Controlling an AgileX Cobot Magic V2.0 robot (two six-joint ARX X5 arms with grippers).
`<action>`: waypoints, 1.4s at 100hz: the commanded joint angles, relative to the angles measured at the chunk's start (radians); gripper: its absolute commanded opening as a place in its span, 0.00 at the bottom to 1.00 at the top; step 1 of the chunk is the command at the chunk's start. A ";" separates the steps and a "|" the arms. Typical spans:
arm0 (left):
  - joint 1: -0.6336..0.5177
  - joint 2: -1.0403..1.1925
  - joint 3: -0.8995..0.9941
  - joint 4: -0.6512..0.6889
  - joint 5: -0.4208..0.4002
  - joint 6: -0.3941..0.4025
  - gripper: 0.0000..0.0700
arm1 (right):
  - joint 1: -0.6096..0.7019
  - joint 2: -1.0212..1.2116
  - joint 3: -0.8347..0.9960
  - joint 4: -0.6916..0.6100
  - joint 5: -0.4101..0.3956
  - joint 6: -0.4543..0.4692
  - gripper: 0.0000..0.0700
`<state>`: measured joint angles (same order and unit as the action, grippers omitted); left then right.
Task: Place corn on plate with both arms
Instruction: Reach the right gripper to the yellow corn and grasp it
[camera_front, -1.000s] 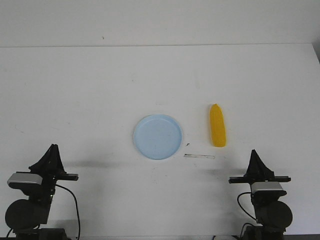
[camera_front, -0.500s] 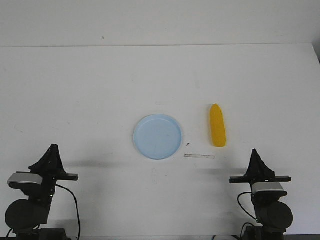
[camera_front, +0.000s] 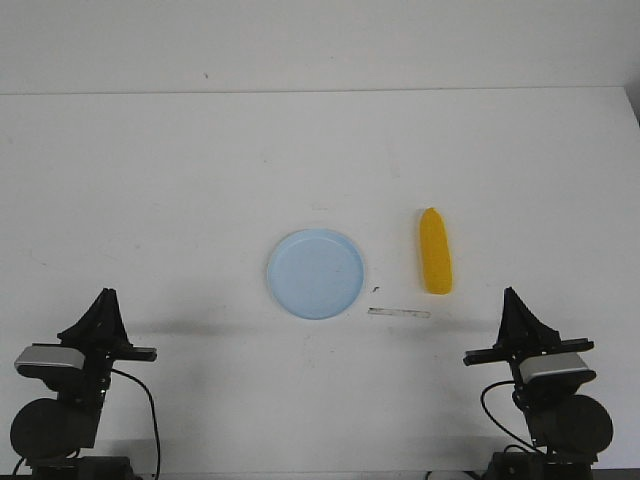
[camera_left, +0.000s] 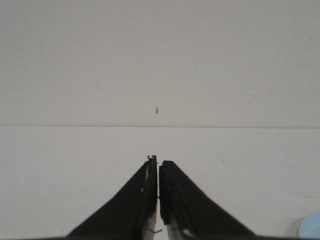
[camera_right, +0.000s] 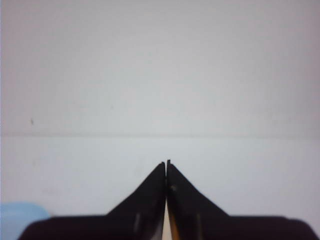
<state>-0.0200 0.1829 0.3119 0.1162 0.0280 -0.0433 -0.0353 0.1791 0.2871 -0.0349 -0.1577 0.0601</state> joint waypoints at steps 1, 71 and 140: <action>-0.001 -0.001 0.008 0.012 0.002 -0.002 0.00 | 0.008 0.076 0.040 -0.014 0.000 -0.005 0.00; -0.001 -0.001 0.008 0.012 0.002 -0.002 0.00 | 0.160 1.027 0.723 -0.373 0.027 0.045 0.00; -0.001 -0.001 0.008 0.012 0.002 -0.002 0.00 | 0.201 1.546 1.194 -0.869 0.117 0.166 0.89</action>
<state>-0.0200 0.1829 0.3119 0.1158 0.0280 -0.0433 0.1581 1.6886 1.4544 -0.9035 -0.0486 0.2070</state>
